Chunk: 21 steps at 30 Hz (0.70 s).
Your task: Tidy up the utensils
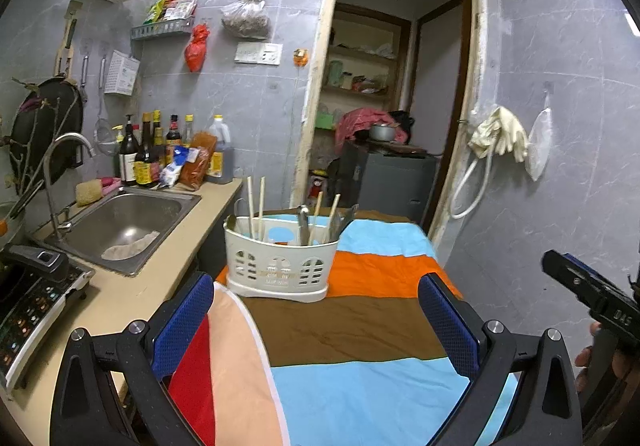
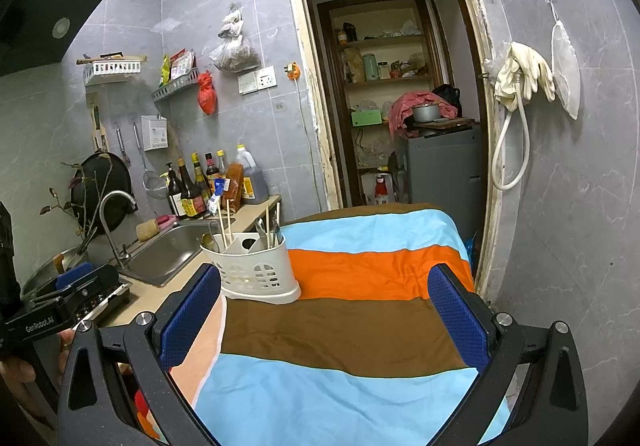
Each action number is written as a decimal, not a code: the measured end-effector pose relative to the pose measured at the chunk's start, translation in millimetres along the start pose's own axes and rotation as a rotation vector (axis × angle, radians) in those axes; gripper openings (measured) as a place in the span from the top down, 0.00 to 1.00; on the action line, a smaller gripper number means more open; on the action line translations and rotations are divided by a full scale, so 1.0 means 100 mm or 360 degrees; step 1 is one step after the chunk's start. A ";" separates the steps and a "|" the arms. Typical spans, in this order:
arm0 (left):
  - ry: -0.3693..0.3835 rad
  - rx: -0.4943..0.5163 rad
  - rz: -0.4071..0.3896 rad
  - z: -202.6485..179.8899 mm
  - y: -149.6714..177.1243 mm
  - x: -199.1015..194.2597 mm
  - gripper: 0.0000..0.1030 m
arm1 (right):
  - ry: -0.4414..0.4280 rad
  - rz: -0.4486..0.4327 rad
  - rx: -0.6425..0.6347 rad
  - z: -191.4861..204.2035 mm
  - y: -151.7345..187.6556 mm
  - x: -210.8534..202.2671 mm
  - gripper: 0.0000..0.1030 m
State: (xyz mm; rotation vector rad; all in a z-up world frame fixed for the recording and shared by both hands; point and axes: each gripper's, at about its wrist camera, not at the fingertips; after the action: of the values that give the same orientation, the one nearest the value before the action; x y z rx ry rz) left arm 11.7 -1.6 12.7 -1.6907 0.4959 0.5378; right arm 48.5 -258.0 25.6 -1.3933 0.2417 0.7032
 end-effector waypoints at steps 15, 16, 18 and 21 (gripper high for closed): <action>-0.0050 0.0008 -0.0003 0.01 -0.03 0.07 0.00 | 0.0005 0.0037 0.0016 0.03 0.08 0.05 0.01; -0.0049 0.0011 0.0001 0.01 -0.04 0.08 0.00 | 0.0005 0.0041 0.0017 0.06 0.10 0.05 0.01; -0.0044 0.0018 0.0008 0.02 -0.04 0.10 0.00 | 0.0005 0.0050 0.0022 0.04 0.05 0.07 0.01; -0.0043 0.0022 0.0018 0.02 -0.07 0.12 0.00 | 0.0003 0.0062 0.0030 0.06 0.07 0.07 0.01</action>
State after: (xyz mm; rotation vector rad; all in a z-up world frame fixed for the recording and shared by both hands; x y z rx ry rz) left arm 25.5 1.7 10.2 -1.6662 0.4888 0.5634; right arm 48.5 -250.0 16.8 -1.3745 0.2769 0.7303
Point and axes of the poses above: each gripper's, at about its wrist camera, not at the fingertips, and x roughly the way its jaws point, z to its left, y to its underside, and after that the axes turned 15 degrees about z, right-handed
